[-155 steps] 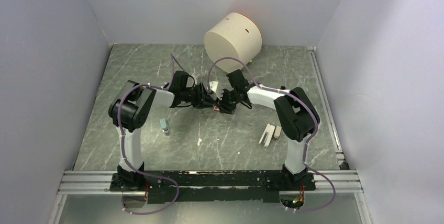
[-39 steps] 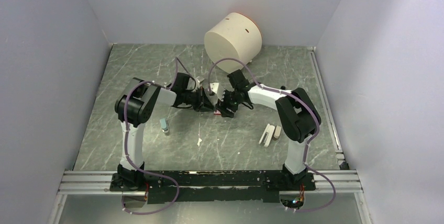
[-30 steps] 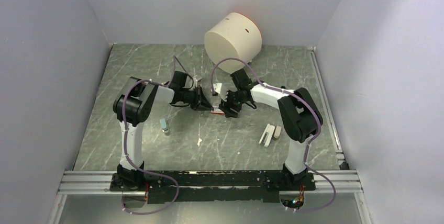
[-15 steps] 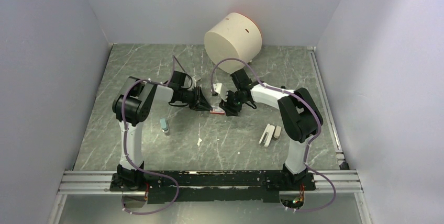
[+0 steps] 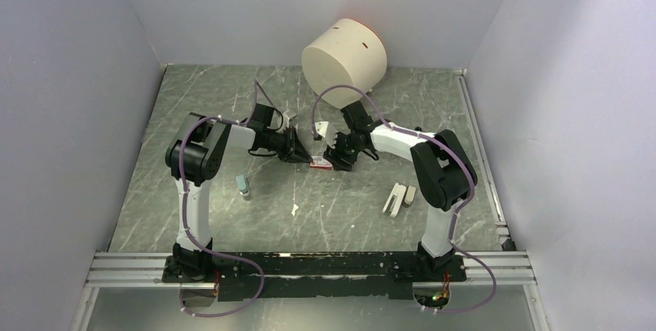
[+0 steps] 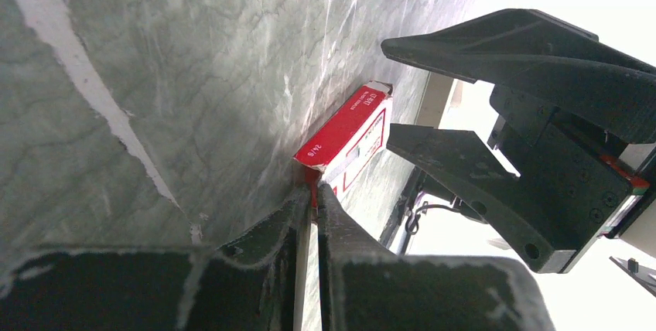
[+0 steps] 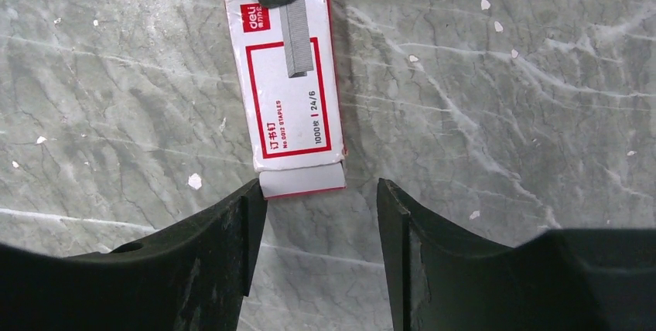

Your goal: Load the staples into the stapler

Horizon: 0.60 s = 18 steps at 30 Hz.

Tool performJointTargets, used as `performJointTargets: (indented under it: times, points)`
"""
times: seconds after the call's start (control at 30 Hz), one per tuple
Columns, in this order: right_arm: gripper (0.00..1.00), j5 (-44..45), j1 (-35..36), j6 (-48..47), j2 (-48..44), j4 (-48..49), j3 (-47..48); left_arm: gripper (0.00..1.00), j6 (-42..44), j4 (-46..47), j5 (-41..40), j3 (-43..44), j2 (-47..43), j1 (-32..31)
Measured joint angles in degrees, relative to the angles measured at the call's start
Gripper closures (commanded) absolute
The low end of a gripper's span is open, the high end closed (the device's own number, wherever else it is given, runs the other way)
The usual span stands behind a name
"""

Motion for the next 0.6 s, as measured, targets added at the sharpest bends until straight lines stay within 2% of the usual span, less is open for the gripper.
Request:
performJointTargets:
  times: [0.17, 0.4, 0.6]
  points:
    - [0.46, -0.4, 0.2, -0.1, 0.0, 0.2, 0.0, 0.90, 0.0, 0.0, 0.0, 0.0, 0.0, 0.0]
    - [0.57, -1.5, 0.4, -0.5, 0.1, -0.1, 0.0, 0.95, 0.0, 0.0, 0.1, 0.0, 0.0, 0.0]
    - [0.60, -1.5, 0.5, -0.5, 0.2, -0.2, 0.0, 0.95, 0.6, -0.5, 0.1, 0.3, 0.0, 0.0]
